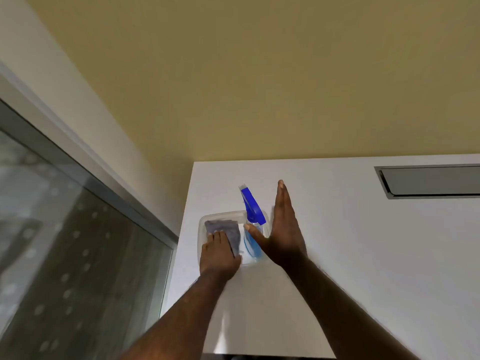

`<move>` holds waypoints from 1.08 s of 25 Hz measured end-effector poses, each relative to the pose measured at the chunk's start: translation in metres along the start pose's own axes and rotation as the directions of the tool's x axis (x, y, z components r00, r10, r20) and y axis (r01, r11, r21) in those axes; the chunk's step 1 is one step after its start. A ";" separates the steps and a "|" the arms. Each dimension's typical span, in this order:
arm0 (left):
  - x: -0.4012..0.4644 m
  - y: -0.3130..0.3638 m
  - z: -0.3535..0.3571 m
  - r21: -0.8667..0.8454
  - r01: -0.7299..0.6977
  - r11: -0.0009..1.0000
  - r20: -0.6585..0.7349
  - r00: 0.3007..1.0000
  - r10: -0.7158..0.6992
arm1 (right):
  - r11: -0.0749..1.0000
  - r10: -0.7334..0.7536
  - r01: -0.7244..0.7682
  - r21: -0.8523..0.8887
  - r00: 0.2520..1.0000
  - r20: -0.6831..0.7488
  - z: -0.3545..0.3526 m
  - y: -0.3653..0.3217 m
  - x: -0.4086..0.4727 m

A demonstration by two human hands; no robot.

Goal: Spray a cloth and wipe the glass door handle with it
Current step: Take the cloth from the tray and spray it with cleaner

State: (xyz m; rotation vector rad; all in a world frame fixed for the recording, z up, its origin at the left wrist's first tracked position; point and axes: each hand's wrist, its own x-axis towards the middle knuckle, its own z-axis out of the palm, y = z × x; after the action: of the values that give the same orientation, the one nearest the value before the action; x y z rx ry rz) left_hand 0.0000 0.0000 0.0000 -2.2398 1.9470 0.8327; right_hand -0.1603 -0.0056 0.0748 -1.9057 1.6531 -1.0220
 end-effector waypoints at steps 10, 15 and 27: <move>0.050 0.023 0.019 -0.199 0.378 0.904 0.210 0.918 -0.337 | 0.989 0.075 -0.075 0.125 0.997 0.009 0.029 0.007 0.025; 0.049 0.029 0.025 -0.406 0.451 0.795 0.184 0.892 -0.412 | 0.977 0.030 -0.029 0.209 1.000 -0.003 0.043 0.013 0.024; 0.046 -0.001 0.012 -0.447 0.461 0.767 0.316 0.883 -0.347 | 0.934 0.098 -0.038 0.355 0.983 -0.153 0.051 0.015 0.023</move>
State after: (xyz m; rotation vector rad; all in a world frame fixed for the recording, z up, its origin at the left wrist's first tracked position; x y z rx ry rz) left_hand -0.0006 -0.0364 -0.0303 -2.5544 1.1515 1.5807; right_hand -0.1312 -0.0391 0.0372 -1.5538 1.4896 -1.3785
